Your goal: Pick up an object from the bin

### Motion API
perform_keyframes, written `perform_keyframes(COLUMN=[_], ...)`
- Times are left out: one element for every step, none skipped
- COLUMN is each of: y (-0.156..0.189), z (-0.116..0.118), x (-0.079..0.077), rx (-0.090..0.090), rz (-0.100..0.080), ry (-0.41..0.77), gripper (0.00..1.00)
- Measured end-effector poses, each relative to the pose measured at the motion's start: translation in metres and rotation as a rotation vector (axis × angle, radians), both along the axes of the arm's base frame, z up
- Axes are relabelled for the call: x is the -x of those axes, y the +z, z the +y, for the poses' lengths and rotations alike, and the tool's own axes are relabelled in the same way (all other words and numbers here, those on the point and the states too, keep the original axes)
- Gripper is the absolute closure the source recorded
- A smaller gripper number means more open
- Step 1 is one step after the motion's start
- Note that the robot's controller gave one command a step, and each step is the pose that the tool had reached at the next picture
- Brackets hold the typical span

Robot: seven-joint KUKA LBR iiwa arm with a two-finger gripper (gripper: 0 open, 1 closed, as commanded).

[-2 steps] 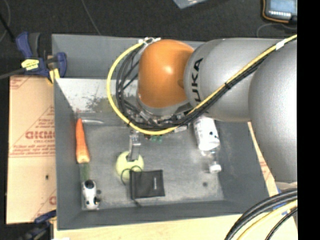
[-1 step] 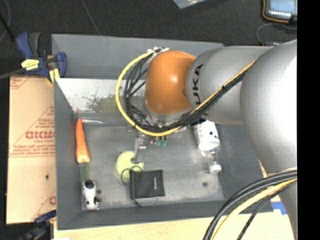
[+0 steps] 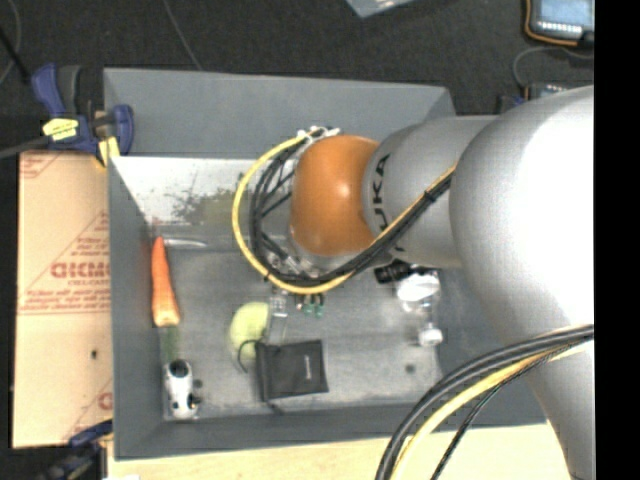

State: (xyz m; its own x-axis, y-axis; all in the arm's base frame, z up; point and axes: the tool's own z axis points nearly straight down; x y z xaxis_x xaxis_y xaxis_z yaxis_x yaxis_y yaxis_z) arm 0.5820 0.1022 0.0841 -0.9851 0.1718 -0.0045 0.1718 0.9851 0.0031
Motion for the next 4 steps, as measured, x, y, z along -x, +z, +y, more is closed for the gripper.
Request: perform_keyframes(y=[-0.02,-0.01,-0.01,0.078], z=[0.001,0.008,0.008,0.012], x=[0.009,0.026,0.026,0.027], rx=[-0.001,-0.002,-0.002,-0.004], rz=[-0.004,-0.006,-0.006,-0.008], ry=[0.091,0.137,0.136,0.071], gripper=[0.0,1.0,1.0,1.0])
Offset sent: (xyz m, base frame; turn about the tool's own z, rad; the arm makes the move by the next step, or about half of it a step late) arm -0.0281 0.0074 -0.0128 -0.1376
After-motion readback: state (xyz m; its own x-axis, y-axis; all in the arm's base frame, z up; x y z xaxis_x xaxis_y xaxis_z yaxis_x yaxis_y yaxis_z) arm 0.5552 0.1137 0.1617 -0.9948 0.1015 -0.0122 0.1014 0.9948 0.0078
